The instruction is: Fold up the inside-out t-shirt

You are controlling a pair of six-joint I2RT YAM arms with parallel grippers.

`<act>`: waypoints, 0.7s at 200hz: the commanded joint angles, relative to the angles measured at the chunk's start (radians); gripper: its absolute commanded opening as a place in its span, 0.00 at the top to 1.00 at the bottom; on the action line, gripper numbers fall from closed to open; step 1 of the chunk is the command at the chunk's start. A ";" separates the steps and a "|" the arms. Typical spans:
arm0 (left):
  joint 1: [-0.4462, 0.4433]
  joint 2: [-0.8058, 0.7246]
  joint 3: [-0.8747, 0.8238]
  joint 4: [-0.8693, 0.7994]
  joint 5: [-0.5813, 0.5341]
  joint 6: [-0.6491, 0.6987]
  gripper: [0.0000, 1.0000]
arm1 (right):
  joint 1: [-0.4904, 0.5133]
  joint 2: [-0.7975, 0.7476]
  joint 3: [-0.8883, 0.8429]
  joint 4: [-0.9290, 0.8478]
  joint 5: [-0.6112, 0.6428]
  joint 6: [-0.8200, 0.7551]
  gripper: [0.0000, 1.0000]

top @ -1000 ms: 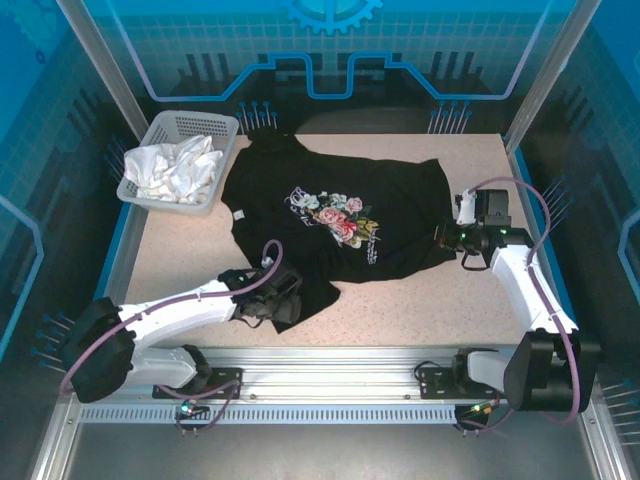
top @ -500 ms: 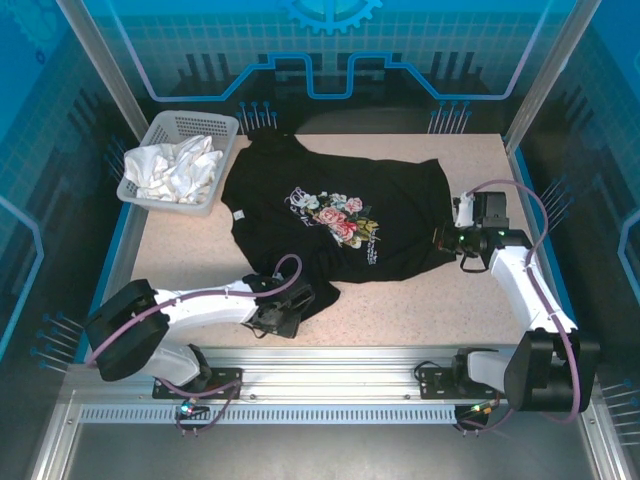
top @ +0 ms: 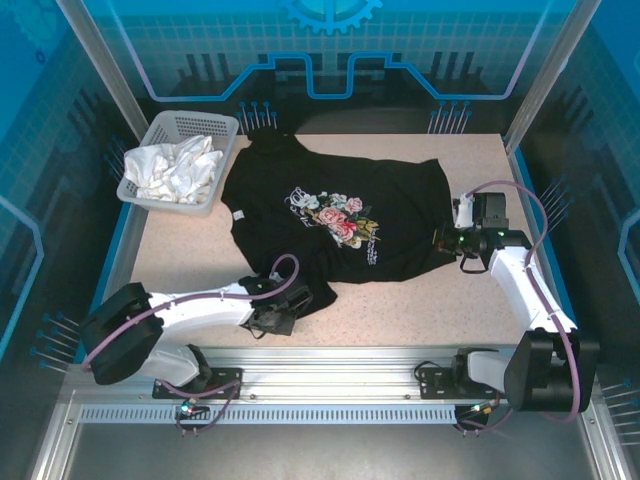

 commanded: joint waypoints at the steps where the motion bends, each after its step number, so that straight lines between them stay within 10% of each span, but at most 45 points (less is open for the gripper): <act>1: -0.008 -0.095 -0.023 -0.014 -0.070 -0.028 1.00 | 0.013 -0.014 -0.015 0.013 -0.001 -0.004 1.00; 52: 0.058 -0.391 0.143 -0.003 -0.423 0.139 1.00 | 0.014 -0.067 0.052 0.122 -0.016 0.065 1.00; 97: 0.358 -0.280 0.467 0.217 -0.336 0.397 1.00 | 0.009 0.042 0.322 0.176 0.095 0.075 1.00; 140: 0.348 -0.315 0.758 0.170 -0.328 0.530 1.00 | -0.003 -0.052 0.603 0.005 0.127 -0.013 1.00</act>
